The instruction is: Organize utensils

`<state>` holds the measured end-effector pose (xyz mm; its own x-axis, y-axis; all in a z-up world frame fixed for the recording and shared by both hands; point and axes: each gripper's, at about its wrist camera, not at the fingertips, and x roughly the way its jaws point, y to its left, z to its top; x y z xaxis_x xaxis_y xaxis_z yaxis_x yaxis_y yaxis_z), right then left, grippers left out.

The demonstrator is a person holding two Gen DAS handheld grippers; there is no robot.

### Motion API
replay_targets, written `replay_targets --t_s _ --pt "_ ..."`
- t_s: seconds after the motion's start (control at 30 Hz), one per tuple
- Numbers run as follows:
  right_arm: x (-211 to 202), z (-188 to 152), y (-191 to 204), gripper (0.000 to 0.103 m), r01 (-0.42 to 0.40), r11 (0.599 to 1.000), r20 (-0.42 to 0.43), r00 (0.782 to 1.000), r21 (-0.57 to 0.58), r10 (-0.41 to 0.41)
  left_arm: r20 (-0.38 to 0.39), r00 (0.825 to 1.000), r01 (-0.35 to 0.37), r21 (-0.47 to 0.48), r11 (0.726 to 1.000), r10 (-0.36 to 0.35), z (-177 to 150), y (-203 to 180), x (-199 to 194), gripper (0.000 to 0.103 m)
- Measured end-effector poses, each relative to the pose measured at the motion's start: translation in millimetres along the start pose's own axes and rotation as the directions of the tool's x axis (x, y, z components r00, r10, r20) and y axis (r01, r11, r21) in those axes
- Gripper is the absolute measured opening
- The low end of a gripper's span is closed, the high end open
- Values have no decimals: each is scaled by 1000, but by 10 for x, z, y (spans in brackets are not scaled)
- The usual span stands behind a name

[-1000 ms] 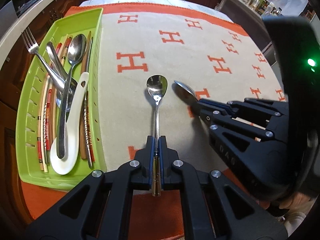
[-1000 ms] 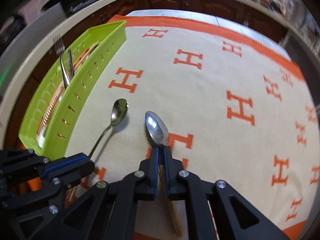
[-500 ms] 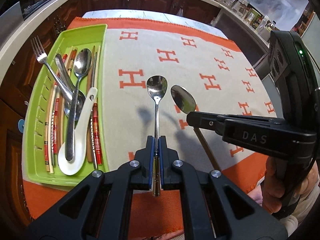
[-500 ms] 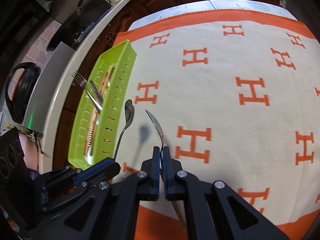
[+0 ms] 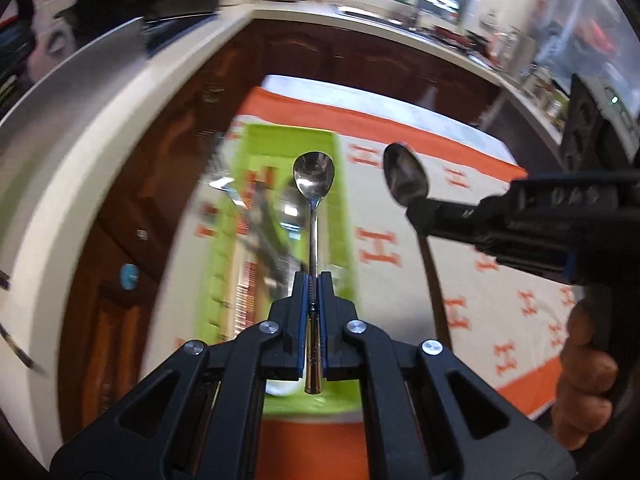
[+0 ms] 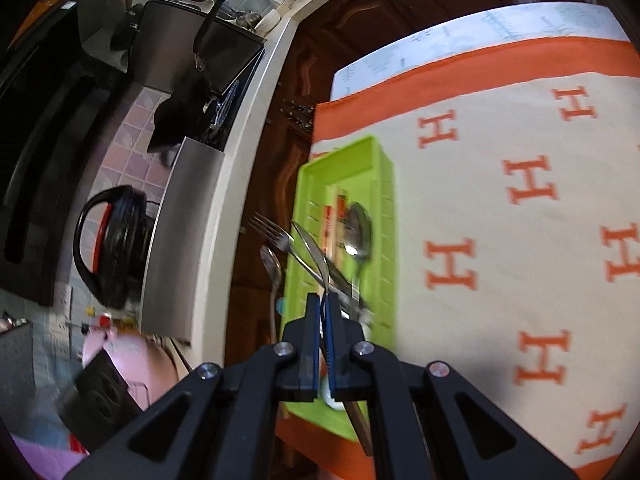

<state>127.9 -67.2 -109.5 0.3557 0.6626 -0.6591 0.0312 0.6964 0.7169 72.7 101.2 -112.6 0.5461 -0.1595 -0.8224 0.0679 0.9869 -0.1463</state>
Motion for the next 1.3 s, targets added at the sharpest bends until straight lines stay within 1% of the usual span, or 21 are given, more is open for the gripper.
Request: replay_targets --t_s 0.07,0.13,0.23,0.33,0.4,0.5,0.63,0.77,0.83,0.93,1.1,1.23,1.27,1.3 --pt "191 79 71 2 16 1000 0 1000 2 -16 1 999 -36 -9 999 36 41 109 68 3" --pt "324 116 66 2 31 999 -13 999 7 -31 -6 999 -52 -17 999 52 73 189 156 3" --pt "529 158 32 3 66 998 -38 997 22 -65 -24 999 -46 -25 999 45 104 275 339 3" --pt "711 190 -20 7 92 995 -81 993 39 -89 -48 999 -11 -14 1000 10 104 275 496 3" --pt "778 196 -68 7 105 993 -105 990 48 -99 -60 998 4 -25 1000 -6 104 283 571 3" --pt "777 196 -60 7 103 994 -95 990 26 -101 -67 997 29 -51 998 -33 158 334 644 4" --pt "739 199 -22 6 100 995 -75 992 3 -100 -70 996 44 -88 995 -50 246 429 788 4" --pt "707 198 -59 6 103 995 -64 993 3 -103 -80 995 43 -123 991 -53 351 536 1015 4" --pt "704 200 -78 6 107 994 -60 992 0 -107 -79 996 39 -126 991 -49 390 553 1116 4" --pt "688 195 -143 6 107 994 -65 992 4 -107 -98 994 30 -131 991 -43 406 555 1227 4" --pt "675 187 -194 6 113 994 -77 991 -4 -113 -115 993 17 -103 995 -29 394 468 1227 4" --pt "653 168 -207 6 127 992 -75 989 -22 -128 -130 991 9 -94 995 -22 374 415 1157 4" --pt "642 158 -209 6 130 991 -75 988 -27 -131 -135 991 4 -88 996 -16 368 399 1138 5" --pt "627 146 -211 6 127 991 -74 989 -32 -129 -136 991 3 -82 997 -15 356 388 1104 10"
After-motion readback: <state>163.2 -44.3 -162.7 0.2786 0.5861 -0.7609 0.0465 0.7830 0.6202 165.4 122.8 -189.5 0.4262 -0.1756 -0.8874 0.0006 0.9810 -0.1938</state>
